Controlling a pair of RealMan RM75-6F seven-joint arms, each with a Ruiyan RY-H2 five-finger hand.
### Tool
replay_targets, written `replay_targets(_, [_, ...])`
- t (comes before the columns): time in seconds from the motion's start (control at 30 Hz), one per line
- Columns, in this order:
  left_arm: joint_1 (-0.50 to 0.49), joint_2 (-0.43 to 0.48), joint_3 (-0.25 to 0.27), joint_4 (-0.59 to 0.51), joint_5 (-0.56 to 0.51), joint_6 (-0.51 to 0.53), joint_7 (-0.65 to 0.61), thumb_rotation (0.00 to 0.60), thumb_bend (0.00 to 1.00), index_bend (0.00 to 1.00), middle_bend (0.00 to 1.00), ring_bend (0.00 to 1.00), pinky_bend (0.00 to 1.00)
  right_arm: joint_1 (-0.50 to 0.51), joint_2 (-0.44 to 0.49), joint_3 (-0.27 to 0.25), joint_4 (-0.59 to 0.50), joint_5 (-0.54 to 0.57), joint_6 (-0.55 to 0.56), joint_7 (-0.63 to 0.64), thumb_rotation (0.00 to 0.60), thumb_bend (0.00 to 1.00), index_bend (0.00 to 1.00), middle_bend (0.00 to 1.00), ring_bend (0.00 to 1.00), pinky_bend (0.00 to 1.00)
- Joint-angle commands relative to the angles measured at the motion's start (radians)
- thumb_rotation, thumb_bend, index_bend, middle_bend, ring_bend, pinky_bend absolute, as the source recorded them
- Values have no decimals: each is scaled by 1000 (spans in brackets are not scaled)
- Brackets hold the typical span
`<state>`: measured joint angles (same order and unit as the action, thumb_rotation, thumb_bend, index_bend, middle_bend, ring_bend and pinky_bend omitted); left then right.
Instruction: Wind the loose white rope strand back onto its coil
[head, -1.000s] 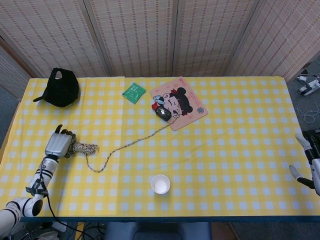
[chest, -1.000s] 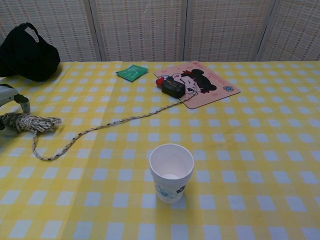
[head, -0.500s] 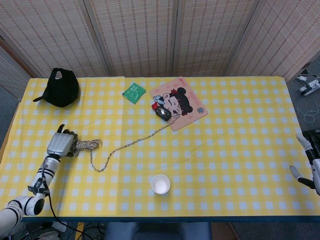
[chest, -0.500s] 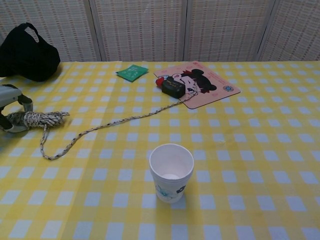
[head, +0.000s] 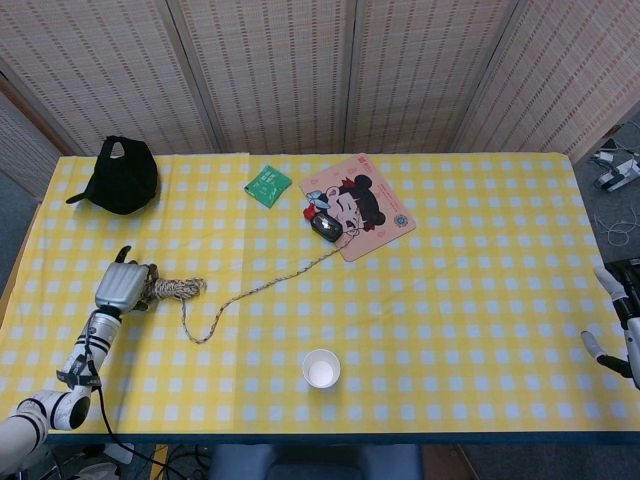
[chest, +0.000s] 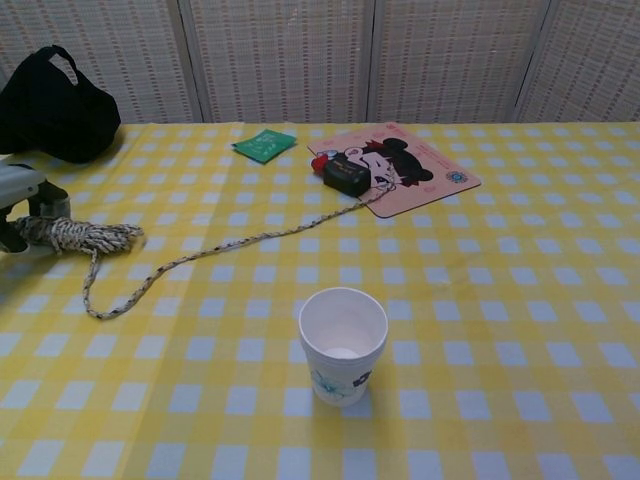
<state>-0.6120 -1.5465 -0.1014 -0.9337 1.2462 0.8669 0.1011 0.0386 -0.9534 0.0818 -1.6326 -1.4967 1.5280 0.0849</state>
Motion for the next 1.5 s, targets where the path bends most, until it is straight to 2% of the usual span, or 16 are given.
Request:
replay_targets(0.03, [1, 0, -2, 6, 15, 7, -31, 599, 357, 710, 635, 460, 83, 0, 0, 0, -1, 0, 1, -1, 600, 251, 84, 67, 0, 0])
replay_targets(0.3, [4, 7, -13, 11, 59, 49, -147, 581, 358, 745, 727, 547, 183, 1, 10, 2, -16, -1, 0, -13, 600, 252, 84, 67, 0, 0])
replay_targets(0.43, [8, 29, -25, -19, 92, 104, -222, 550, 358, 753, 761, 600, 317, 9, 26, 3, -33, -7, -10, -30, 600, 252, 84, 67, 0, 0])
replay_targets(0.5, [10, 47, -30, -46, 112, 138, -250, 540, 358, 758, 774, 615, 352, 22, 37, 1, -47, -16, -31, -40, 600, 254, 87, 67, 0, 0])
replay_targets(0.67, [13, 103, -37, -142, 159, 207, -286, 599, 358, 761, 786, 628, 457, 82, 58, 3, -90, -44, -111, -88, 600, 295, 130, 89, 0, 0])
replay_targets(0.9, [12, 174, -45, -303, 200, 261, -282, 594, 358, 761, 788, 636, 528, 207, 68, 24, -150, -56, -274, -172, 600, 306, 207, 120, 0, 0])
replay_targets(1.1, [7, 221, -56, -420, 202, 268, -269, 539, 358, 770, 799, 648, 532, 335, 42, 61, -179, -25, -432, -219, 600, 324, 253, 133, 0, 0])
replay_targets(1.27, [8, 244, -65, -479, 187, 270, -236, 422, 358, 777, 811, 656, 532, 451, -32, 94, -146, 23, -561, -249, 600, 332, 261, 137, 0, 0])
replay_targets(1.5, [19, 268, -63, -531, 178, 282, -205, 387, 358, 779, 812, 656, 532, 606, -158, 146, -86, 111, -691, -339, 600, 334, 263, 137, 0, 0])
